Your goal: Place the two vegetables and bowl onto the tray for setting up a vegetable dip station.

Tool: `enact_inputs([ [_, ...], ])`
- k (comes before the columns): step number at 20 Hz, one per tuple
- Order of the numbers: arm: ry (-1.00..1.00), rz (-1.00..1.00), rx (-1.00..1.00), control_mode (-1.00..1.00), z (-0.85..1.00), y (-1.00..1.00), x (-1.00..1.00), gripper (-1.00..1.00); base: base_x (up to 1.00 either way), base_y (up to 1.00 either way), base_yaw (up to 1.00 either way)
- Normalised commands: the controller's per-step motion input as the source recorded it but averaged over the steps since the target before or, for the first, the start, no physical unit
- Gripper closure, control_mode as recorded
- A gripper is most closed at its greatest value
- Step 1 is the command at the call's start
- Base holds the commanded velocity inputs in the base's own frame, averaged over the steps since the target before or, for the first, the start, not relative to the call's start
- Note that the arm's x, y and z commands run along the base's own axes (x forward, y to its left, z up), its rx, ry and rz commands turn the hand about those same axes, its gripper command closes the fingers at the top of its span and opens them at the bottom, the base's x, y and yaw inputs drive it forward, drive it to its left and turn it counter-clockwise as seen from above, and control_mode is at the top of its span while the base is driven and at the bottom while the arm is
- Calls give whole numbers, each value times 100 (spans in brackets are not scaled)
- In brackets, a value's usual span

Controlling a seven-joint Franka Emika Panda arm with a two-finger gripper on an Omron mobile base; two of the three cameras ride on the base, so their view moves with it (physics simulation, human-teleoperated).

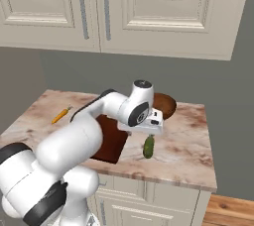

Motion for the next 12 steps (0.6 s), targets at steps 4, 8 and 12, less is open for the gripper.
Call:
enact_inputs([
  [4, 2, 0, 0, -100, -32, -1, 17, -100, 0, 0, 0],
  [8, 0, 0, 0, -100, -32, -2, 23, -100, 0, 0, 0],
  [12, 0, 0, 0, -100, -20, -11, 24, -100, 0, 0, 0],
])
